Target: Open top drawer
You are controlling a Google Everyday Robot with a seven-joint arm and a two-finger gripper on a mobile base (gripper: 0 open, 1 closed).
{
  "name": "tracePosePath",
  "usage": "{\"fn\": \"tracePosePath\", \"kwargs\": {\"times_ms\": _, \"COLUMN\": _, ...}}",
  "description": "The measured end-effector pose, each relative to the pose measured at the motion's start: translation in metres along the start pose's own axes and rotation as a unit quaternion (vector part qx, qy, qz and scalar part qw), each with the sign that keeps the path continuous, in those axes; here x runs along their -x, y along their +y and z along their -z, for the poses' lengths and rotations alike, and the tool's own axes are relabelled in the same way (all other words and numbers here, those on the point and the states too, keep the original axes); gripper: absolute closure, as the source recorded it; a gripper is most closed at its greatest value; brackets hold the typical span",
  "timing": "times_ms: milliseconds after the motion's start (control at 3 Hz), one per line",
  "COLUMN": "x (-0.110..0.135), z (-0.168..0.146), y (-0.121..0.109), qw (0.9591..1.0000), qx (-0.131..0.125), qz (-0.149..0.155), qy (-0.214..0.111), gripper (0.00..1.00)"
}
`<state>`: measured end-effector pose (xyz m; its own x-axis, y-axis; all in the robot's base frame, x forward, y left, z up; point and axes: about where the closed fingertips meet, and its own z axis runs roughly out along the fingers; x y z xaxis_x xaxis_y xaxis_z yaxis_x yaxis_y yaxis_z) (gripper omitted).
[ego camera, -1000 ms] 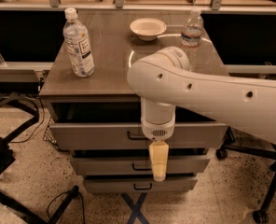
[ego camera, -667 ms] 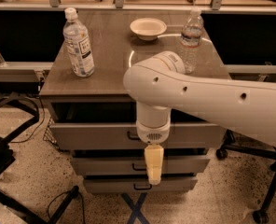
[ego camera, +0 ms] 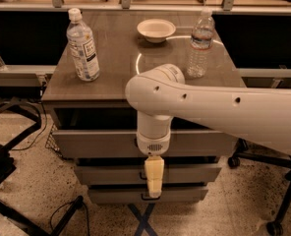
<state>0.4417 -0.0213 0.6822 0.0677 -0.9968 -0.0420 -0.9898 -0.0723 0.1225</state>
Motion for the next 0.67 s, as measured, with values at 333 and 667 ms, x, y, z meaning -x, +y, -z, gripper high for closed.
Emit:
{"fn": "tracePosePath", "kwargs": {"times_ms": 333, "x": 0.000, "z": -0.018, "y": -0.008, "qw": 0.9998, "qx": 0.017, "qz": 0.005, "qy": -0.007, "gripper": 0.18}}
{"fn": "tracePosePath", "kwargs": {"times_ms": 667, "x": 0.000, "z": -0.032, "y": -0.013, "qw": 0.9995, "qx": 0.027, "qz": 0.010, "qy": -0.012, "gripper": 0.41}}
